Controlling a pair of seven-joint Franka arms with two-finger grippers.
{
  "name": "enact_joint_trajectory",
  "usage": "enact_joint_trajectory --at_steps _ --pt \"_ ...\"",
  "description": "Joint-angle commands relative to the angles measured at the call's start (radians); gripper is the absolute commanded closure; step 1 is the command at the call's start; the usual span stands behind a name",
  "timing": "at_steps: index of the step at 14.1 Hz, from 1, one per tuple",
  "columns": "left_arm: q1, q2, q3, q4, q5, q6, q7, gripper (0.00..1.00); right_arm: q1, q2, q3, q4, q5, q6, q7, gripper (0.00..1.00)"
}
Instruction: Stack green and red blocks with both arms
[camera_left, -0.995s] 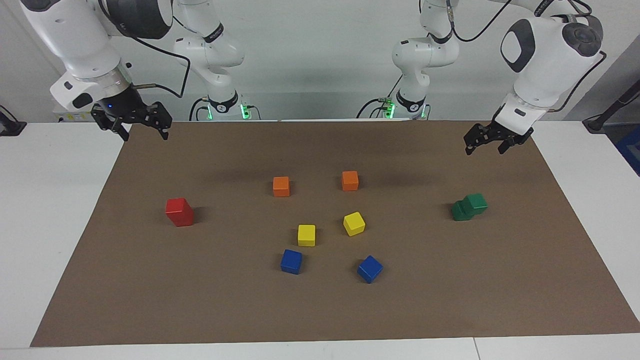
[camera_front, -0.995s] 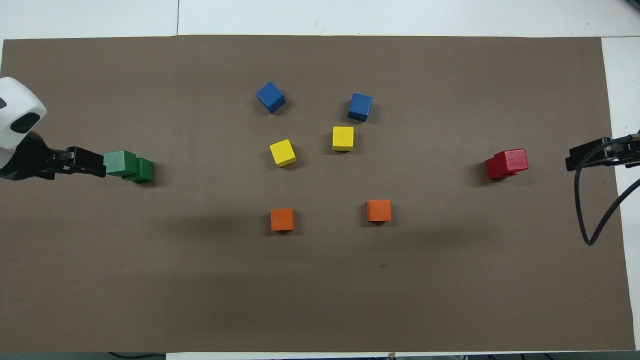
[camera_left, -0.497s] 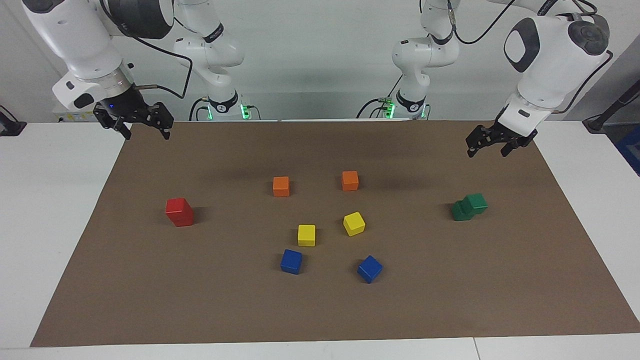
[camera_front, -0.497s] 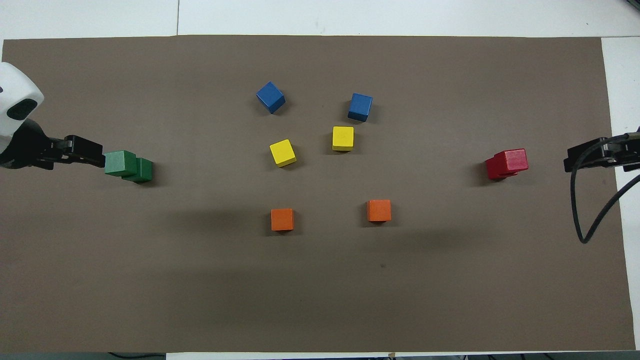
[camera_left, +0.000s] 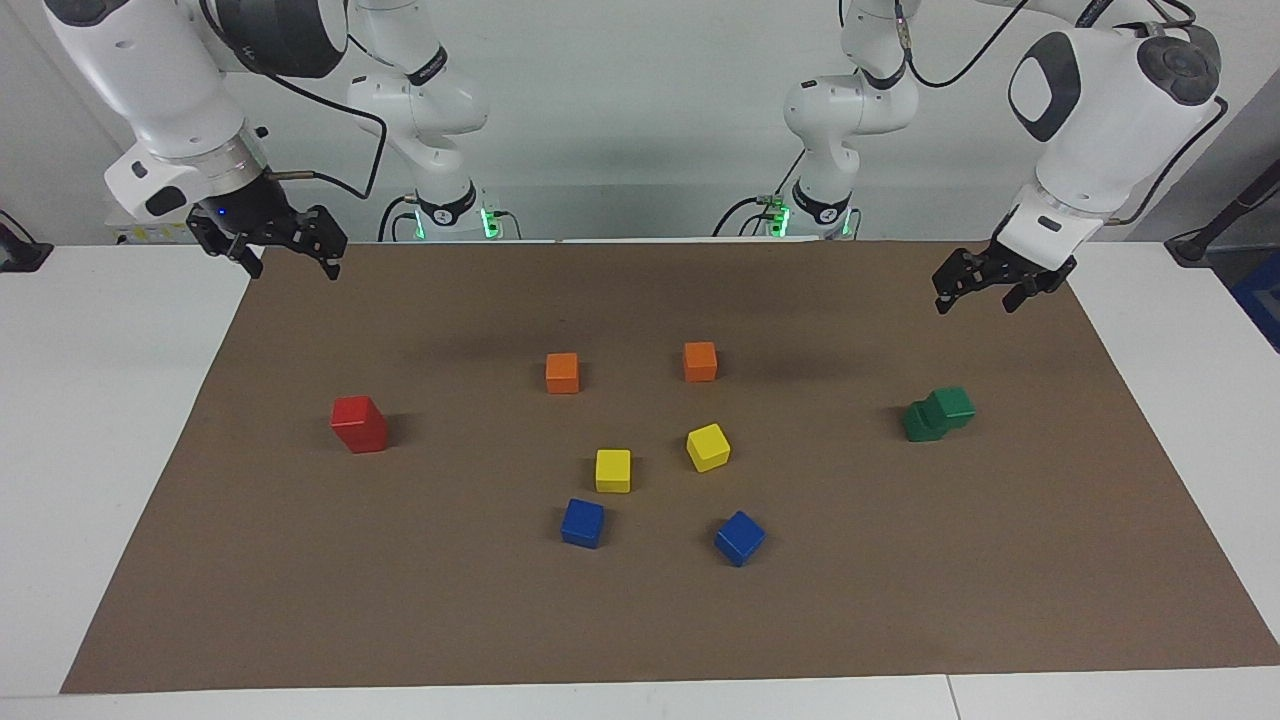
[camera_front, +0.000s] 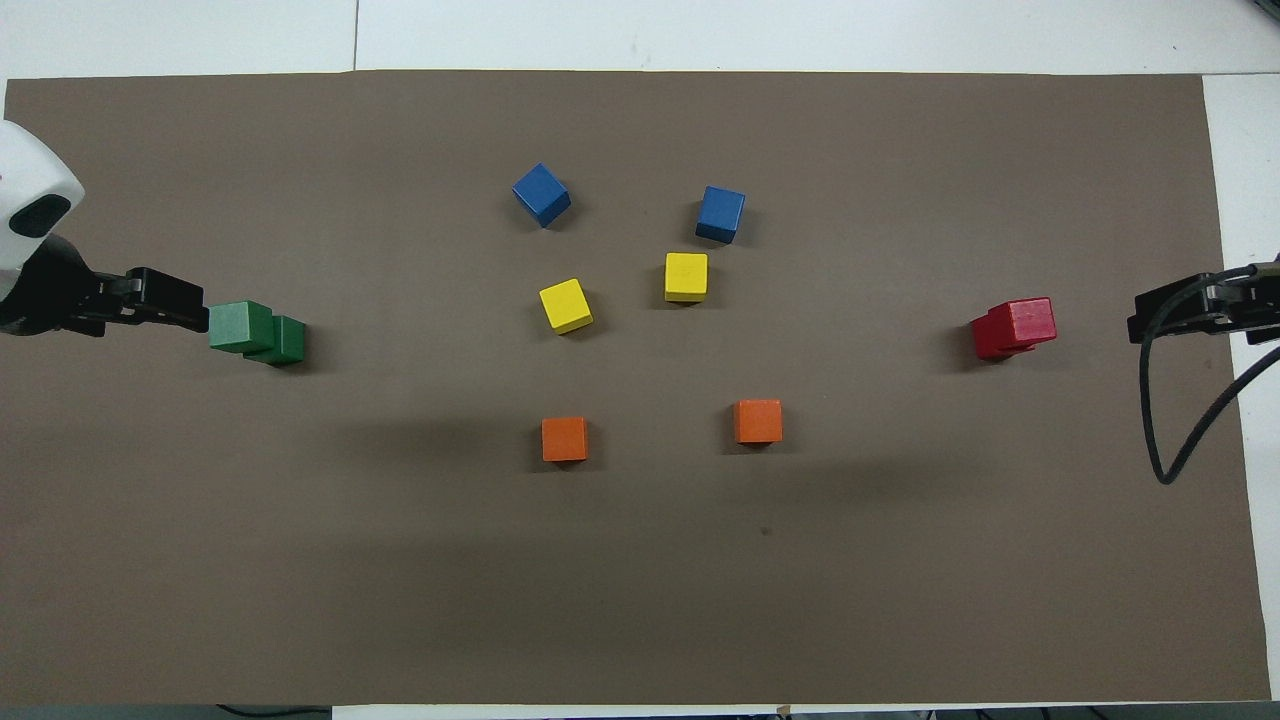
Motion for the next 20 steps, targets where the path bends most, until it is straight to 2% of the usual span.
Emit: enact_joint_trajectory --at_steps 1,20 --pt "-0.015 0.01 0.011 0.046 0.001 -0.032 -0.015 0.0 -0.002 -0.004 0.0 0.001 0.019 -0.008 0.017 0.0" --pt "-0.017 -0.002 0.001 0.071 0.012 -0.035 -0.019 0.0 -0.002 -0.004 0.0 0.001 0.019 -0.008 0.018 0.0"
